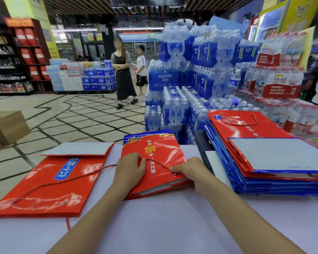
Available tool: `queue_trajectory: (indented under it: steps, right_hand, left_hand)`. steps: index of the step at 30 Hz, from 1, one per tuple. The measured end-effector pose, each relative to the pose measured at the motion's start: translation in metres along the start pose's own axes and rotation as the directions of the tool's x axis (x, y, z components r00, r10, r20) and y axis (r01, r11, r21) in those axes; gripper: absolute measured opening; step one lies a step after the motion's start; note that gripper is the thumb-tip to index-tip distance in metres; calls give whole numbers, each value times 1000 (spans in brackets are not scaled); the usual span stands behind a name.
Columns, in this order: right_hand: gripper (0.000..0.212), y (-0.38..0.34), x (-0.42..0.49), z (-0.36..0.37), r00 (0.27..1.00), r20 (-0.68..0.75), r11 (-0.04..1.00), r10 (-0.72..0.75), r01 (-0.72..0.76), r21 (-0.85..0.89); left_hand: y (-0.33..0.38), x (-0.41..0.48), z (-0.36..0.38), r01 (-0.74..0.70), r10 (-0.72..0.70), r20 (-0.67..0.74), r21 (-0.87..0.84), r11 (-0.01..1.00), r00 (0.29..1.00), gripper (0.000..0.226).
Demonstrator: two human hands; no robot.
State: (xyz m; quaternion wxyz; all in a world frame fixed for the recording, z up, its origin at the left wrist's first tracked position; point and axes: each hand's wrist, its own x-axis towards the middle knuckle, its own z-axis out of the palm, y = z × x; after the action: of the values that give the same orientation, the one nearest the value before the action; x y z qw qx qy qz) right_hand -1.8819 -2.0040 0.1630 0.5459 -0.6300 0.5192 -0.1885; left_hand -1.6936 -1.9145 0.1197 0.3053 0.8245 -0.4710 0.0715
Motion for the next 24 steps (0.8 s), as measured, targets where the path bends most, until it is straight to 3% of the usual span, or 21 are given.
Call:
queue_trajectory:
  steps: [3,6,13,17,20,21,23,24]
  right_hand:
    - [59,-3,-12,0,987,148,986,60,-81,146]
    - [55,-2,-20,-2,982,185,980,46,-79,181]
    - [42,-29,-37,-17,970,145,961,-196,160,226]
    - [49,-67,-48,-40,939,159,945,-305,278,172]
    - [43,-95,-54,-62,921,143,927,-362,340,157]
    - [45,-103,-56,-70,916,133,922,-379,360,146]
    - [49,-116,-57,-87,903,110,905,-416,399,145]
    - [49,-120,-58,-96,895,99,896,-435,420,145]
  left_hand:
    - [6,-3,-6,8,-8,-2,-1,1000,1000,21]
    - [12,-9,-14,34,-34,34,2,999,999,20]
    - [20,-10,-36,214,-209,48,-252,944,977,26]
    - [36,-14,-66,397,-407,124,-589,704,905,44]
    - [39,-11,-81,538,-458,323,-686,489,828,91]
    - [40,-10,-84,555,-403,407,-738,384,820,91]
    - [55,-8,-91,568,-263,521,-810,146,812,63]
    - [65,-5,-93,573,-223,546,-816,80,808,54]
